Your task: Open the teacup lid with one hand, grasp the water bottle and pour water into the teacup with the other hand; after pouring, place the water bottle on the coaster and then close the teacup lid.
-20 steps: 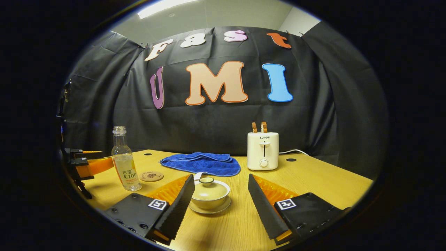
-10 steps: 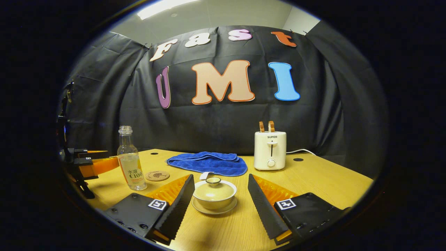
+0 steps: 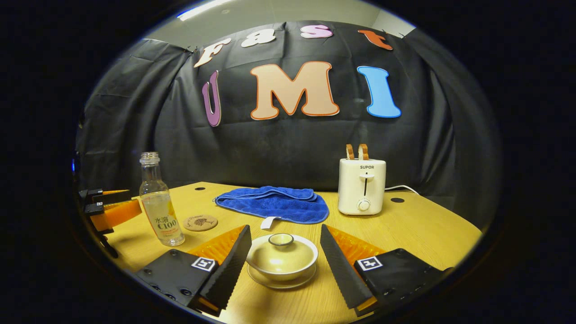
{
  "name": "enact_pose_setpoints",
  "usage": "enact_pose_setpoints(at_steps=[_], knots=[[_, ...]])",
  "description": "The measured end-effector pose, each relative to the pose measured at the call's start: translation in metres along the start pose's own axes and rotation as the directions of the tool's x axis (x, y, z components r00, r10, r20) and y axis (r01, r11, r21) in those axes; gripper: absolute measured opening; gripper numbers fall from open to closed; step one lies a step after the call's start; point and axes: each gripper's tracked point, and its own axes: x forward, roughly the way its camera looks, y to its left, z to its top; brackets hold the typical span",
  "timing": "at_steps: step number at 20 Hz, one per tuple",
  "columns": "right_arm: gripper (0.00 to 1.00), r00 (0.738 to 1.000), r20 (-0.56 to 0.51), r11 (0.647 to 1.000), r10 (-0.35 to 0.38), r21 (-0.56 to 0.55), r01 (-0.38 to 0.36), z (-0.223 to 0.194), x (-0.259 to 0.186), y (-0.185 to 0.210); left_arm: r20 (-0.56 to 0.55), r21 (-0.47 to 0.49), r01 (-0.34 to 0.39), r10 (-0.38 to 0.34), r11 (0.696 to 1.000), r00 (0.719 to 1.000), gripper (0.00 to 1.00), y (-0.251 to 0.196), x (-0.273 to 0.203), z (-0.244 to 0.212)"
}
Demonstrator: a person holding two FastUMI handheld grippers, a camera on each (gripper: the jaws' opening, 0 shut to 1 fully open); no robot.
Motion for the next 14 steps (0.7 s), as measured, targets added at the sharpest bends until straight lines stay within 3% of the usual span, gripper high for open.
enact_pose_setpoints(at_steps=[4,8,9,13,14], knots=[[0.99,0.999,-0.031,1.000,0.005,-0.001,-0.005,-0.004,0.016,0.004,0.001,0.001,0.000,0.000,1.000,1.000,0.95,0.001,0.001,0.001],[0.65,0.997,-0.073,1.000,0.004,0.004,-0.004,-0.011,0.024,0.003,0.000,0.000,0.000,0.000,1.000,1.000,0.95,0.000,0.000,0.000],[0.64,0.997,-0.079,1.000,0.014,0.007,-0.014,-0.011,0.025,0.005,0.000,0.000,0.000,0.000,1.000,1.000,0.95,0.000,0.000,-0.001],[0.34,0.998,-0.068,1.000,0.014,-0.016,-0.016,-0.009,0.023,0.006,0.000,0.000,0.000,0.000,1.000,1.000,0.95,0.000,0.000,-0.001],[0.35,0.998,-0.066,1.000,0.016,-0.020,-0.017,-0.008,0.023,0.007,0.000,0.000,0.000,0.000,1.000,1.000,0.94,0.000,0.001,0.000]])
